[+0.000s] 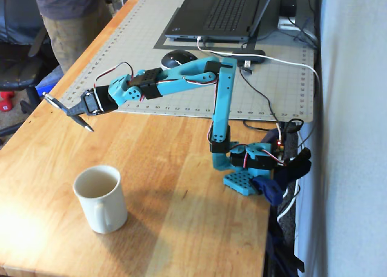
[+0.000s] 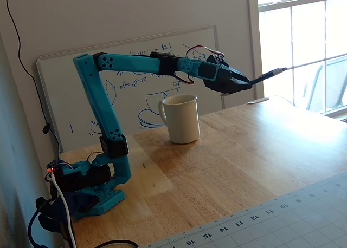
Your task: Grasp a pen and put it in a mug.
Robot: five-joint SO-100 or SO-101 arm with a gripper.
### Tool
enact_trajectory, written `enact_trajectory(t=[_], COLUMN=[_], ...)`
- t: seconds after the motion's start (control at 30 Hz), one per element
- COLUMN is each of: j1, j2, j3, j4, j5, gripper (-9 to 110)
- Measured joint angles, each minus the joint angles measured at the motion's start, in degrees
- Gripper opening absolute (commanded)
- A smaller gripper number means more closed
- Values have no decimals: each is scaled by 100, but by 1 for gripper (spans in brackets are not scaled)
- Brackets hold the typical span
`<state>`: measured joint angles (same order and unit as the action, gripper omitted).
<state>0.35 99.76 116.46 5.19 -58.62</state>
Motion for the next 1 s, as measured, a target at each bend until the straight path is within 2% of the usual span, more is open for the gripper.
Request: enact_trajectory(t=[0.47, 0.63, 1.0], j1=[-413, -545, -1644], j2=[1468, 2101, 3023], j3=[738, 1143, 1740], j4=[0, 0, 0], j5=[6434, 8165, 11988], gripper=[1, 1, 1])
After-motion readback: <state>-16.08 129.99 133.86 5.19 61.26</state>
